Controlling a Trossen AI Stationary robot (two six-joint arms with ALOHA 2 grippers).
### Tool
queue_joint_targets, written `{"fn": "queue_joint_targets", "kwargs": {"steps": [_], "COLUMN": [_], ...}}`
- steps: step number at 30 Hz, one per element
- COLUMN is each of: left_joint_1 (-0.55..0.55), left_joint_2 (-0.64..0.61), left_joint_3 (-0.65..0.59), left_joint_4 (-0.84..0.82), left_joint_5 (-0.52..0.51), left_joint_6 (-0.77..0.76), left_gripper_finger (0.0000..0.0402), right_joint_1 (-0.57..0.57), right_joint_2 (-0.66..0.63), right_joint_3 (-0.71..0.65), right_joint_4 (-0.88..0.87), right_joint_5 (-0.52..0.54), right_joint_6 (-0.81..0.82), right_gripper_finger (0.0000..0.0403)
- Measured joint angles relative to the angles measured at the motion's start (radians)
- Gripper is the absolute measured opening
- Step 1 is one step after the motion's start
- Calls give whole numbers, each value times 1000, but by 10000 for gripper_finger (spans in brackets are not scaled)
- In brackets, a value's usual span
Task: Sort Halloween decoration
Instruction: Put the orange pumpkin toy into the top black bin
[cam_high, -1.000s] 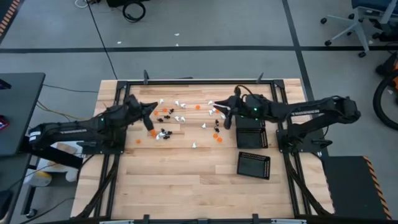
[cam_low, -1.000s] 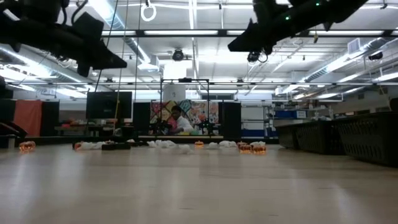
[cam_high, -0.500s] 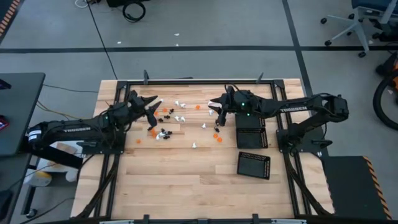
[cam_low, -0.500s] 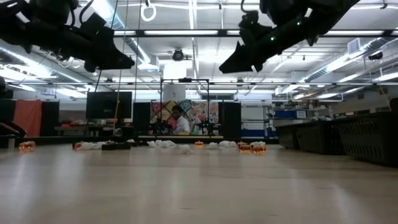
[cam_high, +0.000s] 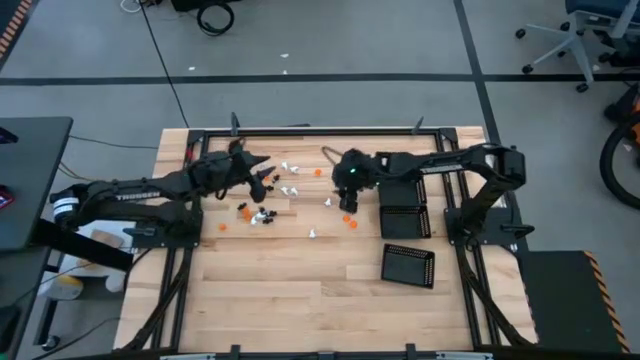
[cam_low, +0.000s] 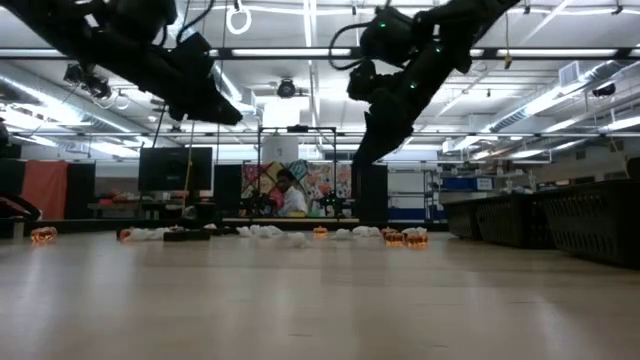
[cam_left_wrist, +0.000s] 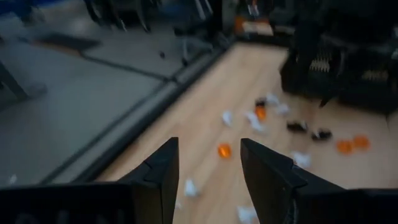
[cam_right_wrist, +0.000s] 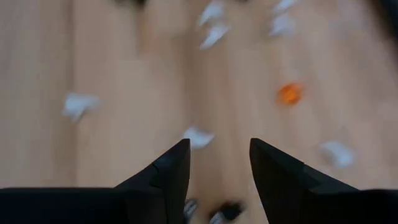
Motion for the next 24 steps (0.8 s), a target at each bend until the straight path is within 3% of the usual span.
{"fn": "queue_joint_targets", "kwargs": {"steps": [4, 10, 15, 24], "left_joint_1": [-28, -49, -46, -46], "left_joint_2": [34, 34, 45, 121], "left_joint_3": [50, 53, 53, -19], "left_joint_4": [-96, -71, -56, 114], "left_joint_5": [9, 6, 5, 3], "left_joint_6": [-5, -9, 8, 53], "left_gripper_finger": [157, 157, 157, 157], "right_joint_1": [59, 139, 193, 237], "right_joint_2": [50, 97, 159, 230], "right_joint_3": [69, 120, 120, 119], "right_joint_4": [-176, -363, -393, -384], "right_joint_5": [-5, -3, -2, 60], "right_joint_6": [-6, 59, 134, 201], "right_gripper_finger": [167, 165, 165, 165]}}
